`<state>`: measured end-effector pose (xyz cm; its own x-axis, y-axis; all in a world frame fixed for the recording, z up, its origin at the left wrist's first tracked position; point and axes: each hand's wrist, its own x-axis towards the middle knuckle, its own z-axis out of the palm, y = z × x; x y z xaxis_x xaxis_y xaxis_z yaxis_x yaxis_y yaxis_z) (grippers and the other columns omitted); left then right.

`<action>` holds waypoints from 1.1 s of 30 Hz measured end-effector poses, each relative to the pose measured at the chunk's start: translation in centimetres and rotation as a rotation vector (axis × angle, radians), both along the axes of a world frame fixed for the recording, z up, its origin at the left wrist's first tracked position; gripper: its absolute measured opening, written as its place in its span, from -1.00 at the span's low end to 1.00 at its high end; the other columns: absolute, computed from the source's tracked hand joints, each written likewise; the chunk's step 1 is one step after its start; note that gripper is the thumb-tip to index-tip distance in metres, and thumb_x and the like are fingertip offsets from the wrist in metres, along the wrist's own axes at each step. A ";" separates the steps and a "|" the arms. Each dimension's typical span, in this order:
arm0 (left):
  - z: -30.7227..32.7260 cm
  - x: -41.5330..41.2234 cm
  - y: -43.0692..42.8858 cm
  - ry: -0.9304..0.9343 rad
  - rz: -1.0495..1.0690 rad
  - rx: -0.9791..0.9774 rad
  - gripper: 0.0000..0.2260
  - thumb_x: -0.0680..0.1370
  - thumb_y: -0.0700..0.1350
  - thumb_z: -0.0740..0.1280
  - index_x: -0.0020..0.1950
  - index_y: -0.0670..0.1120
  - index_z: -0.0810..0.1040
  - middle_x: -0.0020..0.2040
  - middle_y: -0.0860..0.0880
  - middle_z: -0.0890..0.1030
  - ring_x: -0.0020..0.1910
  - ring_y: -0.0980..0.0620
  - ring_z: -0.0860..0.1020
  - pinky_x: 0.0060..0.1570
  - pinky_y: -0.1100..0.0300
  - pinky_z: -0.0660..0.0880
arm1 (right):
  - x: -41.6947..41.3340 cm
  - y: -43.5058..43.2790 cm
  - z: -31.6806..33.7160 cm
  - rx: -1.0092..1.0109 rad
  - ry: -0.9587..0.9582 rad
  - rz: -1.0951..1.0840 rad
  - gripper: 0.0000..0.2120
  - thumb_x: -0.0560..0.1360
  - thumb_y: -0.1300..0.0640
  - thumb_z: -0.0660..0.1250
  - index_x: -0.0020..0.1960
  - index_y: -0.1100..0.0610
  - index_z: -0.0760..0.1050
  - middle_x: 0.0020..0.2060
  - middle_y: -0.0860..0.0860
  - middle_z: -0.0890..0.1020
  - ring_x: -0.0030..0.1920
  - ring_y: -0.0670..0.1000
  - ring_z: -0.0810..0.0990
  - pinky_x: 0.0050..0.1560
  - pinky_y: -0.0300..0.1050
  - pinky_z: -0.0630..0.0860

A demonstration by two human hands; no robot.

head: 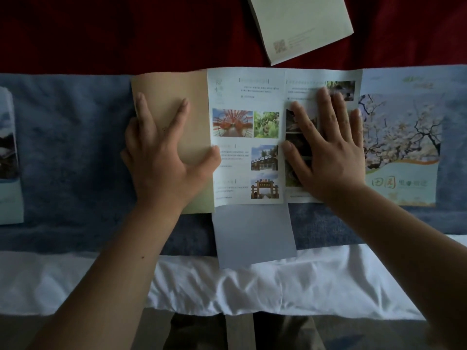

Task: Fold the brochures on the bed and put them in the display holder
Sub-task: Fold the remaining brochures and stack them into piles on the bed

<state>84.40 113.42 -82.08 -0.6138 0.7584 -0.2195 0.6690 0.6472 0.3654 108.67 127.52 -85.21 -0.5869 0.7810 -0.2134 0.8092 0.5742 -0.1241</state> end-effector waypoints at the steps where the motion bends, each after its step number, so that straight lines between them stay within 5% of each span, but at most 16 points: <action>1: -0.4 -0.2 0.0 0.022 -0.011 -0.020 -0.20 0.38 0.42 0.26 0.61 0.31 0.21 0.71 -0.08 -0.06 0.61 -0.30 0.07 0.44 -0.31 0.15 | 0.1 0.1 0.0 -0.005 -0.001 0.010 -0.33 0.66 -0.36 -0.06 0.67 -0.17 -0.16 0.67 0.09 -0.17 0.65 0.14 -0.23 0.60 0.28 -0.12; 9: -2.1 -2.0 -0.3 0.137 -0.093 -0.080 -0.21 0.42 0.52 0.13 0.63 0.32 0.14 0.71 -0.05 -0.04 0.61 -0.34 0.05 0.44 -0.32 0.11 | 3.8 2.5 1.6 -0.047 0.023 -0.206 -0.37 0.65 -0.34 -0.17 0.67 -0.18 -0.18 0.67 0.05 -0.18 0.65 0.12 -0.24 0.62 0.20 -0.20; 18: -1.7 -2.2 -0.5 0.122 -0.070 -0.043 -0.20 0.46 0.49 0.09 0.65 0.22 0.16 0.71 -0.03 -0.01 0.66 -0.26 0.00 0.46 -0.36 0.07 | 7.1 2.8 1.2 -0.050 0.045 -0.217 -0.39 0.66 -0.31 -0.08 0.66 -0.21 -0.12 0.67 0.04 -0.15 0.65 0.13 -0.23 0.61 0.26 -0.20; 25: 0.2 0.1 1.4 -0.067 -0.033 0.101 -0.31 0.52 0.39 0.21 0.62 0.18 0.28 0.69 0.00 0.10 0.66 -0.13 0.07 0.53 -0.34 0.14 | 7.3 2.8 0.6 -0.033 0.035 -0.204 -0.37 0.67 -0.29 -0.07 0.67 -0.17 -0.14 0.67 0.06 -0.17 0.65 0.16 -0.23 0.61 0.25 -0.18; 33: 4.4 7.5 6.4 -0.453 -0.069 0.263 -0.15 0.42 0.41 0.39 0.64 0.21 0.19 0.70 0.07 0.03 0.64 0.24 -0.01 0.61 0.08 0.06 | 7.7 3.0 0.2 -0.040 0.039 -0.189 -0.39 0.68 -0.30 -0.11 0.67 -0.16 -0.13 0.67 0.08 -0.17 0.65 0.17 -0.24 0.61 0.25 -0.16</action>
<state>91.93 119.78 -77.64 -0.4485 0.8588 -0.2477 0.4444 0.4548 0.7718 116.36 130.49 -84.99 -0.4386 0.8695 -0.2269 0.8965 0.4060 -0.1771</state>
